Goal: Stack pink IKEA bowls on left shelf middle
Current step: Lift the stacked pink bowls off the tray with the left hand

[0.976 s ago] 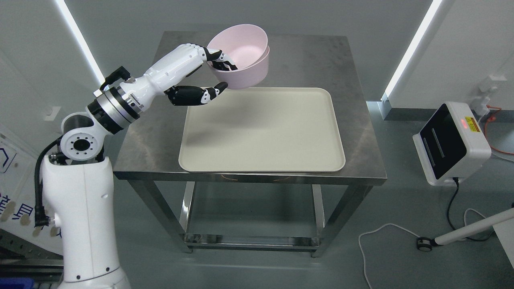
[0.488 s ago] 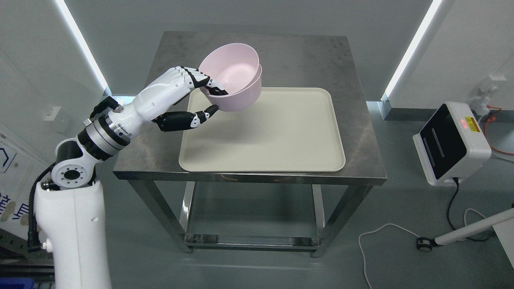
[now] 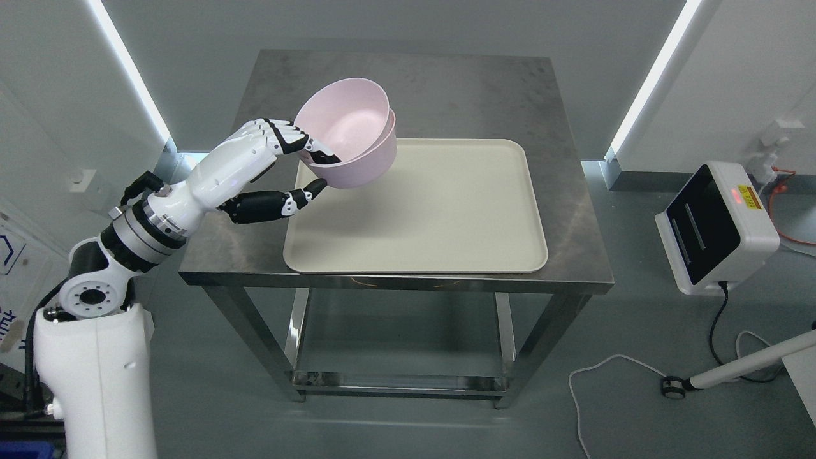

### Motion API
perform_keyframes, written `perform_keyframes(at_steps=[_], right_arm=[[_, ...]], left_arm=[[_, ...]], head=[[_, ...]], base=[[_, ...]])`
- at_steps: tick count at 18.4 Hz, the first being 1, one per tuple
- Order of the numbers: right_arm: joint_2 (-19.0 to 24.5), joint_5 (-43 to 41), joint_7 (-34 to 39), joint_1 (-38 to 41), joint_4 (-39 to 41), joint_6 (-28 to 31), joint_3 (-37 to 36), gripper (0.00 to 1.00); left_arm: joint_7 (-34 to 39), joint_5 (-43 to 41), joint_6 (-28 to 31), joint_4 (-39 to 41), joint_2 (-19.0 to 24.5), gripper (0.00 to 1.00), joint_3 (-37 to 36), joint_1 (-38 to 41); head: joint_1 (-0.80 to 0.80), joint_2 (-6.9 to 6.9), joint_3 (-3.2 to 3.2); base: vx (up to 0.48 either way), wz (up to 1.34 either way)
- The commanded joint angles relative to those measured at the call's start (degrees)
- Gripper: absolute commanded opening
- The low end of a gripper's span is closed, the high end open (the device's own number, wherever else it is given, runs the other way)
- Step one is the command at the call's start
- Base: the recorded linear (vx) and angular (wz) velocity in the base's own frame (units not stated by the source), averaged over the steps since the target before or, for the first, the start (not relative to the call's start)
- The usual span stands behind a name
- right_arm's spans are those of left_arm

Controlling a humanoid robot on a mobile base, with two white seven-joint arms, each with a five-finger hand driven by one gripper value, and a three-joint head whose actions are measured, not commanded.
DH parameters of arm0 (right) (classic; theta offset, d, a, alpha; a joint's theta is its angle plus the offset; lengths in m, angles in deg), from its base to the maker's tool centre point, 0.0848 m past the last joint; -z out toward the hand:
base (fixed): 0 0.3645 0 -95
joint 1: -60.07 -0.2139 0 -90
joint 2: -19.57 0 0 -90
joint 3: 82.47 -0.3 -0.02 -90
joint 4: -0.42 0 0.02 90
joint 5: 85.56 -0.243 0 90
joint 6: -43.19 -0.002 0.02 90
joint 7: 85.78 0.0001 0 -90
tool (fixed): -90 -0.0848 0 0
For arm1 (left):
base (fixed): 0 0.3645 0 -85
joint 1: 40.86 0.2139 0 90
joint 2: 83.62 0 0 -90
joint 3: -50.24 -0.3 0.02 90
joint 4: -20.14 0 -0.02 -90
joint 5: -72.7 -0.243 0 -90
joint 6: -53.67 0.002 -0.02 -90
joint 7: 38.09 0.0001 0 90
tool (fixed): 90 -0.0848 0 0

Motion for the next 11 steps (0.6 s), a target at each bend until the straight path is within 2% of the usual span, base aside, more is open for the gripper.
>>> perform_keyframes(at_steps=[1, 11], right_arm=[[-1.0, 0.0, 0.01, 1.67, 1.93, -0.1, -0.62, 1.0], [-1.0, 0.0, 0.01, 1.67, 1.93, -0.1, -0.62, 1.0]], left_arm=[[-0.02, 1.98, -0.02, 1.13, 1.41, 0.04, -0.66, 0.85], [-0.02, 2.51, -0.02, 1.13, 1.41, 0.04, -2.42, 2.17]], head=[[0.0, 0.0, 0.0], [0.0, 0.0, 0.0]], base=[[-0.004, -0.03], [-0.021, 0.01]])
